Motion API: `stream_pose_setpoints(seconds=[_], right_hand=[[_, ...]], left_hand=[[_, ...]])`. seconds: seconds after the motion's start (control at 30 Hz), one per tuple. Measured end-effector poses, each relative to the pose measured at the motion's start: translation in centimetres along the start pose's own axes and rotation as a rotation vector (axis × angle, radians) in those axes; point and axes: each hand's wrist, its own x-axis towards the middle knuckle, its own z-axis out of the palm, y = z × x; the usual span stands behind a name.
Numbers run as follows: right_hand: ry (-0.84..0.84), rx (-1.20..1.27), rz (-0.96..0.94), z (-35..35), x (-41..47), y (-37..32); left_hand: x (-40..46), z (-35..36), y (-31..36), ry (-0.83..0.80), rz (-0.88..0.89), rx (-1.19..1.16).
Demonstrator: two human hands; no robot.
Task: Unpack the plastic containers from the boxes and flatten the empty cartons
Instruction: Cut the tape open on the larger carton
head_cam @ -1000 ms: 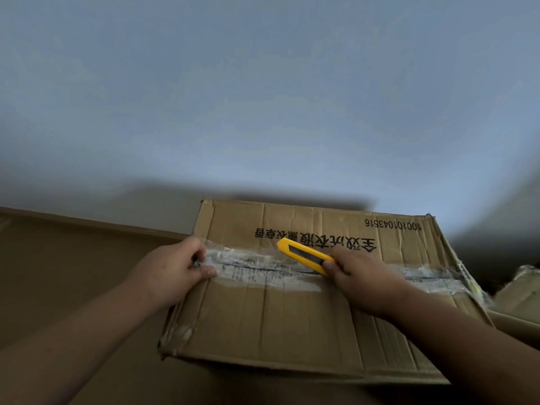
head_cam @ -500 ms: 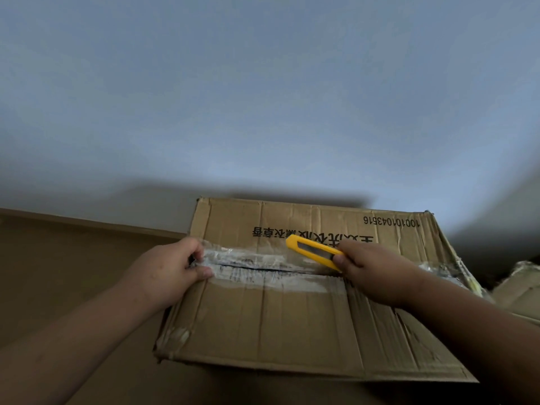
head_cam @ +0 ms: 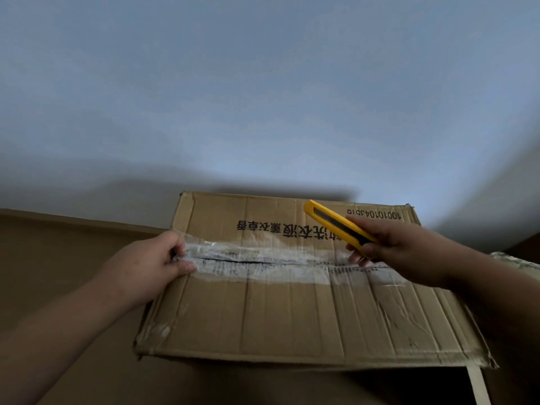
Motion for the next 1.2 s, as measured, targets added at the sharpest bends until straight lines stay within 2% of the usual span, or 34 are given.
stream_pose_setpoints(seconds=[0.2,0.37,0.5,0.77,1.2], right_hand=[[-0.016,-0.105,-0.052,-2.0,-1.0,0.3],[0.007,-0.487,-0.102,-1.8,0.4,-1.7],[-0.044,-0.669,-0.132,-0.7,2.1,-4.8],[-0.052,-0.722,-0.231,0.4,4.6,-7.3],[-0.06,-0.733,-0.234,0.1,5.1,-7.5]], left_hand=[[0.1,0.1,-0.1,-0.004,0.001,-0.02],[0.1,0.1,-0.3,-0.01,0.021,-0.024],[0.0,0.1,-0.4,-0.005,0.029,-0.053],[-0.1,0.1,-0.6,0.007,0.055,-0.08],[-0.2,0.3,-1.0,0.018,0.08,-0.105]])
